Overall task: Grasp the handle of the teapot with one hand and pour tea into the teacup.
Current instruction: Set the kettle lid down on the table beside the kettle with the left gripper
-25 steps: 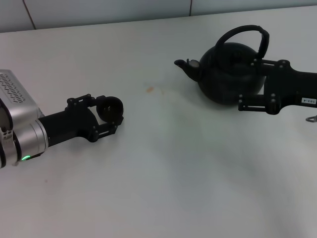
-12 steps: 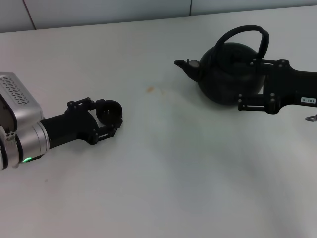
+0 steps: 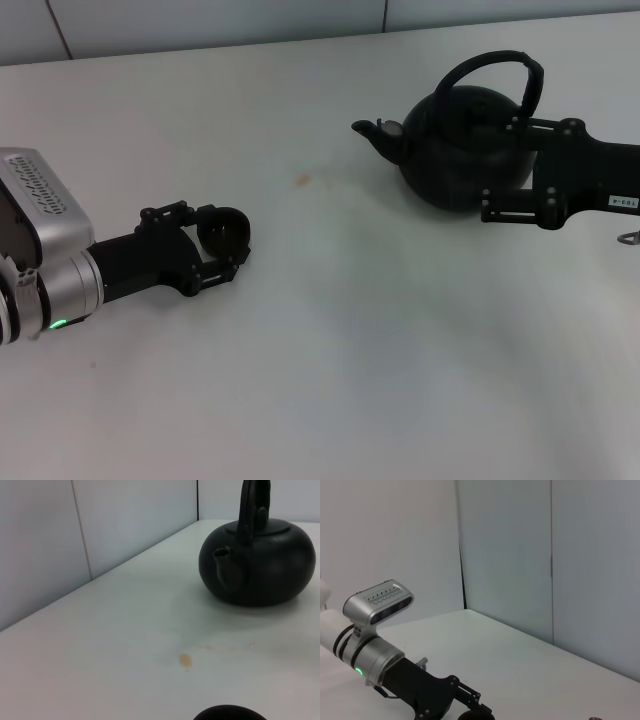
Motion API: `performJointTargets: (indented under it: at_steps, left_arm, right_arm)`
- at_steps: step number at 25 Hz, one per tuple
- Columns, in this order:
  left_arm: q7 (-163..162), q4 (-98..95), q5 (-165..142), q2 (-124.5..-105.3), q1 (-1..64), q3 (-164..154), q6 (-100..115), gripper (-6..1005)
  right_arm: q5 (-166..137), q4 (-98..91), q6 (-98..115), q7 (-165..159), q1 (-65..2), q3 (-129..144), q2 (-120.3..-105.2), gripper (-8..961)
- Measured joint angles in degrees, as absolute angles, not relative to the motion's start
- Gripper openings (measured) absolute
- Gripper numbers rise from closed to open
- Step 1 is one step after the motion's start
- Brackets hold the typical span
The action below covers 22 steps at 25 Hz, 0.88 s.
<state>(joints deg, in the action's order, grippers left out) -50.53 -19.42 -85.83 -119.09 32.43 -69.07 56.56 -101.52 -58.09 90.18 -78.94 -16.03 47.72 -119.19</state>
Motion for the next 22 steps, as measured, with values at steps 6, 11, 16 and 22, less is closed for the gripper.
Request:
performJointTargets:
  at_steps: [6, 11, 16, 22]
  left_arm:
    - [-50.53, -19.35, -85.78, -119.09, 32.43, -69.55, 55.81, 699]
    - [-50.70, -19.33, -85.76, -119.09, 32.45, -69.60, 55.77, 700]
    - [-53.24, -19.41, -85.86, -119.09, 33.00, -69.81, 55.00, 701]
    - [-53.50, -19.52, -85.97, -119.09, 33.13, -70.00, 54.63, 762]
  right_arm:
    - [-101.52, -58.08, 90.18, -78.83, -16.07, 47.72, -119.18, 754]
    - [-101.52, -58.00, 90.18, -78.83, -16.08, 47.72, -119.18, 754]
    - [-101.52, -58.00, 90.18, -78.83, -16.04, 47.72, -119.18, 754]
    - [-101.57, -58.00, 90.18, -78.83, -16.00, 47.65, -119.18, 755]
